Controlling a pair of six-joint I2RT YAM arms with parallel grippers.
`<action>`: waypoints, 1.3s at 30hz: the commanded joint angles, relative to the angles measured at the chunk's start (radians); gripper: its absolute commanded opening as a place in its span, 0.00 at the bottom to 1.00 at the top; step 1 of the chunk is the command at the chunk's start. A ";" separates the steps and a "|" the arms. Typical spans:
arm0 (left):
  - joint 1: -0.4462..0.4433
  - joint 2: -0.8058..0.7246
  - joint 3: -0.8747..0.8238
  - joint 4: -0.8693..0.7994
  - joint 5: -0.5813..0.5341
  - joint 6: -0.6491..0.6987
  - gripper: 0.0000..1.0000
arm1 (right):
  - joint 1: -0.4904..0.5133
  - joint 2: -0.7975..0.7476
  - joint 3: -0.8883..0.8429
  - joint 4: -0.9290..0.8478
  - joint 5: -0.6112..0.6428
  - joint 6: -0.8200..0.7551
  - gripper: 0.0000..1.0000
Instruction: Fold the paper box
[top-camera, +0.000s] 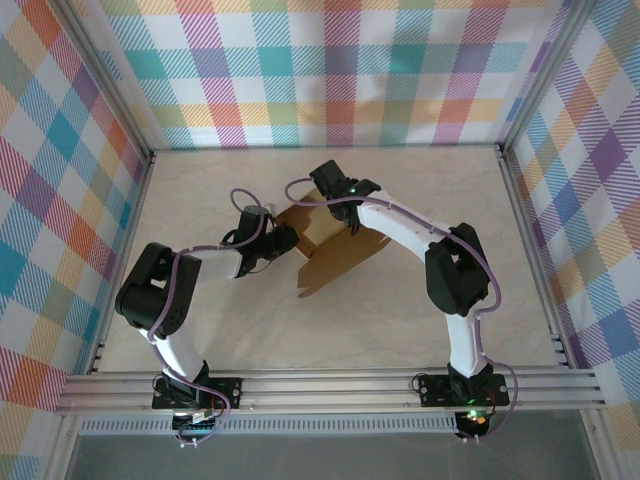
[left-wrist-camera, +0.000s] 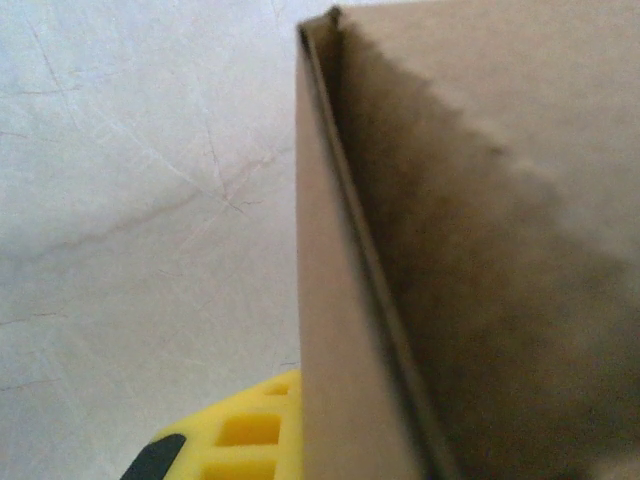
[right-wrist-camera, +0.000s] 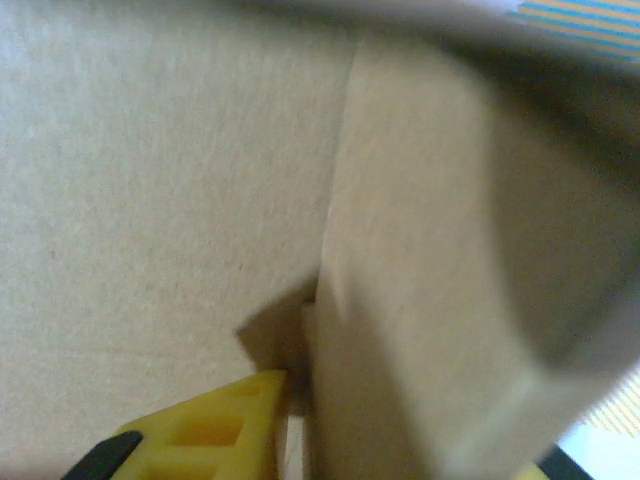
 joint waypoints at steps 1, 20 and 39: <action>0.001 -0.026 0.024 0.119 0.047 -0.004 0.00 | 0.008 0.003 0.026 -0.077 -0.078 0.040 0.28; 0.001 -0.012 0.041 0.089 0.039 0.001 0.00 | -0.001 -0.094 0.038 -0.094 -0.255 0.154 0.81; 0.001 0.008 0.053 0.077 0.045 -0.006 0.00 | 0.003 -0.135 0.060 -0.110 -0.266 0.144 1.00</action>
